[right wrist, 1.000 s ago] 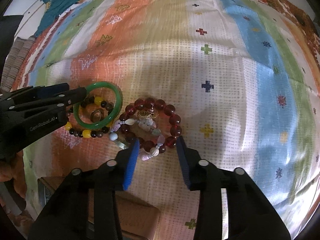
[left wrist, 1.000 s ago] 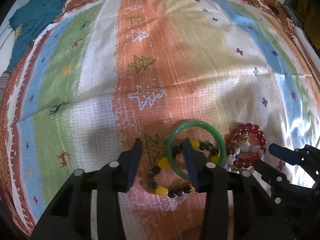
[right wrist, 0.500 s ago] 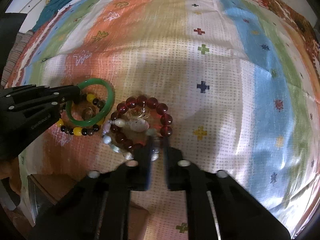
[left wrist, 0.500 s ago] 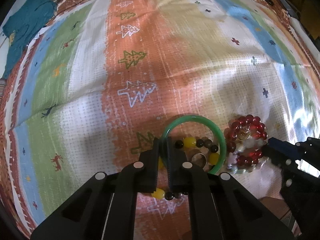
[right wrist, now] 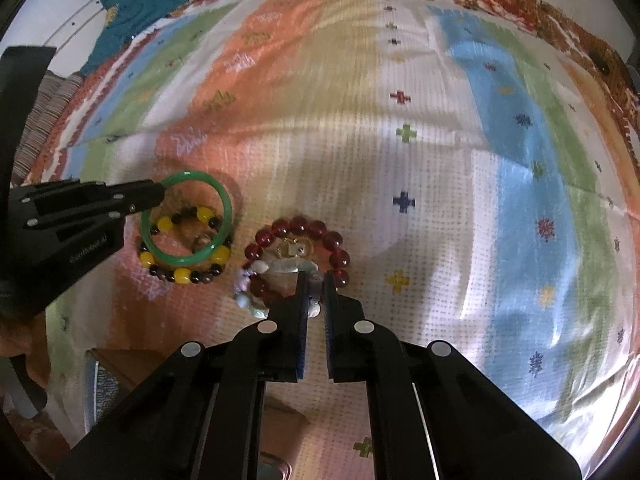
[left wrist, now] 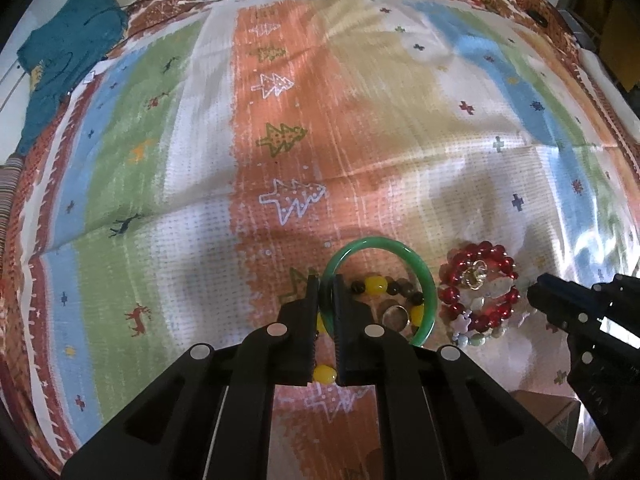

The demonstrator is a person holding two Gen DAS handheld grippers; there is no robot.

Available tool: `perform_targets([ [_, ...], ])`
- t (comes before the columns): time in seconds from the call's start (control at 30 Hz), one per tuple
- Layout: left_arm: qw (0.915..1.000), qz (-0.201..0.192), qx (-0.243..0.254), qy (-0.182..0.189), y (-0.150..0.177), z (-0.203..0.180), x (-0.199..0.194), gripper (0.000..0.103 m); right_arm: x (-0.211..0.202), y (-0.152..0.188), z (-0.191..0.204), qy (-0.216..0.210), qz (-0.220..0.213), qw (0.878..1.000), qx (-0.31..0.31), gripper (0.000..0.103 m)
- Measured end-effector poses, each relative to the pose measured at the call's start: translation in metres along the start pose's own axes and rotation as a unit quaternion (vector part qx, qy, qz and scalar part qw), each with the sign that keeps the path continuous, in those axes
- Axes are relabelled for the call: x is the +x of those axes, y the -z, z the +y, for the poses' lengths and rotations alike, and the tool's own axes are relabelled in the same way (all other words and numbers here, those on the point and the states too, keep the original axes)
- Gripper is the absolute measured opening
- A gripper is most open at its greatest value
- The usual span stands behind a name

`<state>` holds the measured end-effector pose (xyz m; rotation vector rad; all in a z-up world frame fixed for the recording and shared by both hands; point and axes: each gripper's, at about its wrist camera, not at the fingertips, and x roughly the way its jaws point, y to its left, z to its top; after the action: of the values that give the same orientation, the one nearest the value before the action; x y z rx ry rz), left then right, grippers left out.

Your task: Organize jewelry

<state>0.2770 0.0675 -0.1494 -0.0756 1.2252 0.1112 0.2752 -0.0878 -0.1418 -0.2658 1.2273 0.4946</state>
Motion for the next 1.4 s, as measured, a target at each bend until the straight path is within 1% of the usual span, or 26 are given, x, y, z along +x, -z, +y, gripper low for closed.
perform_targets([
  [0.2, 0.9998, -0.016, -0.002, 0.008, 0.002, -0.001, -0.019, 0.006, -0.018, -0.006, -0.001, -0.006, -0.023, 1.0, 0.001, 0.008],
  [0.33, 0.9997, -0.025, -0.004, 0.007, 0.005, 0.001, -0.028, 0.006, -0.034, -0.008, -0.002, -0.009, -0.042, 0.999, 0.004, 0.008],
  [0.53, 0.9993, -0.036, -0.008, 0.007, 0.009, 0.004, -0.042, 0.006, -0.052, -0.011, -0.008, -0.002, -0.072, 0.997, 0.012, 0.008],
  [0.77, 0.9985, -0.054, -0.005, 0.011, 0.013, -0.001, -0.061, 0.007, -0.061, -0.011, -0.011, -0.004, -0.085, 0.996, 0.018, 0.008],
  [1.0, 0.998, -0.059, -0.003, 0.019, 0.018, -0.005, -0.072, 0.007, -0.069, -0.004, -0.011, -0.009, -0.09, 0.996, 0.018, 0.008],
  [1.4, 0.996, -0.086, 0.007, 0.024, 0.033, -0.013, -0.099, 0.007, -0.094, 0.005, -0.004, -0.014, -0.113, 0.993, 0.009, 0.008],
])
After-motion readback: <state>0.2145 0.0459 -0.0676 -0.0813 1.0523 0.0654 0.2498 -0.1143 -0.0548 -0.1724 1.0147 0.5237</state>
